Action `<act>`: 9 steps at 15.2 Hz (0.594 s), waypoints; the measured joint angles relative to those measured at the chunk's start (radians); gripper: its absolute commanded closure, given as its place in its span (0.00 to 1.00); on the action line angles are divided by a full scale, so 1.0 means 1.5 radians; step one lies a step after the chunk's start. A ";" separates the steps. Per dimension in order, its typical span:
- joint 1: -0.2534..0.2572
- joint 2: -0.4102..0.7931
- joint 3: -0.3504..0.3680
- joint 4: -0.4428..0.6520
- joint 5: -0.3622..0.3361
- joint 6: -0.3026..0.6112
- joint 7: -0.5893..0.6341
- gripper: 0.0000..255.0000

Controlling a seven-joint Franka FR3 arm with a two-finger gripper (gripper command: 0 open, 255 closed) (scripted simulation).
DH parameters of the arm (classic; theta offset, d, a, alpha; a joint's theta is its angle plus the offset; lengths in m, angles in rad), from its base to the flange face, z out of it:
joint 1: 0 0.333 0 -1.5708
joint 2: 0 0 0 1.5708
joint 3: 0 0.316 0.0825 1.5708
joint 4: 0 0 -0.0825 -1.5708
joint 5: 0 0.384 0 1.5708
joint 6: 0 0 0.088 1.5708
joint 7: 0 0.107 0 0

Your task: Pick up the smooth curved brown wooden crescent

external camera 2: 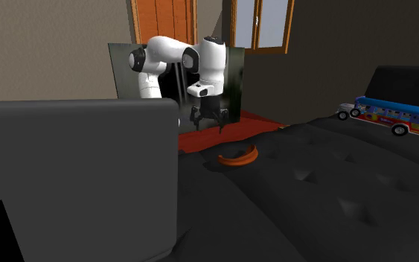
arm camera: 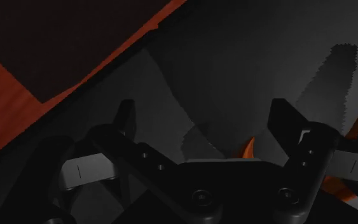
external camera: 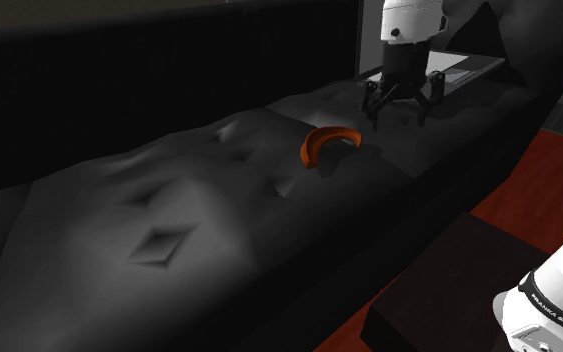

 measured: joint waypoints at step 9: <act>-0.033 0.236 0.096 0.192 -0.039 0.051 0.323 0.00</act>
